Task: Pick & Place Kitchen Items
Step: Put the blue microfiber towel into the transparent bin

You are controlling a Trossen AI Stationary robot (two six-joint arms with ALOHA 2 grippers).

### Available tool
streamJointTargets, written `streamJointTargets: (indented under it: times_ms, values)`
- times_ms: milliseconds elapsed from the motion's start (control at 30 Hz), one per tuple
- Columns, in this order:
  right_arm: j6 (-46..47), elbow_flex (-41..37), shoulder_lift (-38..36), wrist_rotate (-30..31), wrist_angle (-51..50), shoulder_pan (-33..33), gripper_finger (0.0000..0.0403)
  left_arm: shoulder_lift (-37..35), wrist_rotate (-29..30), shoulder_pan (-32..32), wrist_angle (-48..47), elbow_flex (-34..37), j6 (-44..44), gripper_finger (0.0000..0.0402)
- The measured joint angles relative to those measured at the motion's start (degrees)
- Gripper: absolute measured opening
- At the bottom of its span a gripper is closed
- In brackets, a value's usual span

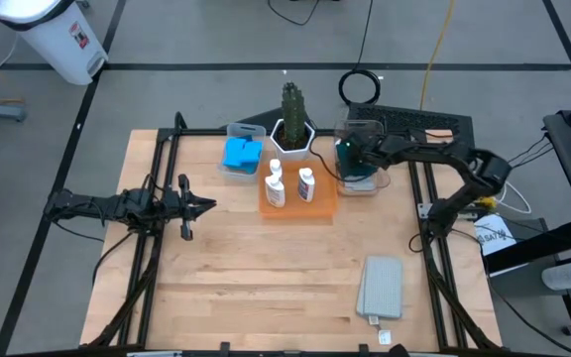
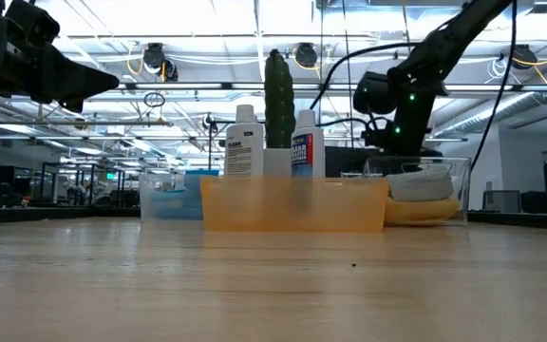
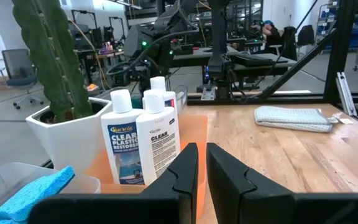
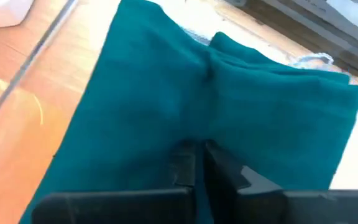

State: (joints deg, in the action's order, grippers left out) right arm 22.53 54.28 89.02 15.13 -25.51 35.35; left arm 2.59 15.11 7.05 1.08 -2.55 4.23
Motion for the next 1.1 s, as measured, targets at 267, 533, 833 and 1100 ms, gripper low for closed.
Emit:
streamJointTargets:
  times_ms: [267, 533, 833, 1100]
  values:
    - [-1.2, 0.0, -1.5, -0.5, 0.6, -0.1, 0.0009, 0.0, 0.0, 0.0, 0.0, 0.0, 0.0, 0.0037]
    - [-0.4, 0.0, -11.3, -3.1, 0.2, -0.7, 0.0002, 0.0, 0.0, 0.0, 0.0, 0.0, 0.0, 0.0037]
    - [1.9, -1.2, -14.0, -13.7, -4.9, -2.4, 0.0, 0.0, 0.0, 0.0, 0.0, 0.0, 0.0, 0.0037]
    - [1.8, -10.0, -10.4, -13.8, 2.5, -2.4, 0.0, 0.0, 0.0, 0.0, 0.0, 0.0, 0.0, 0.0037]
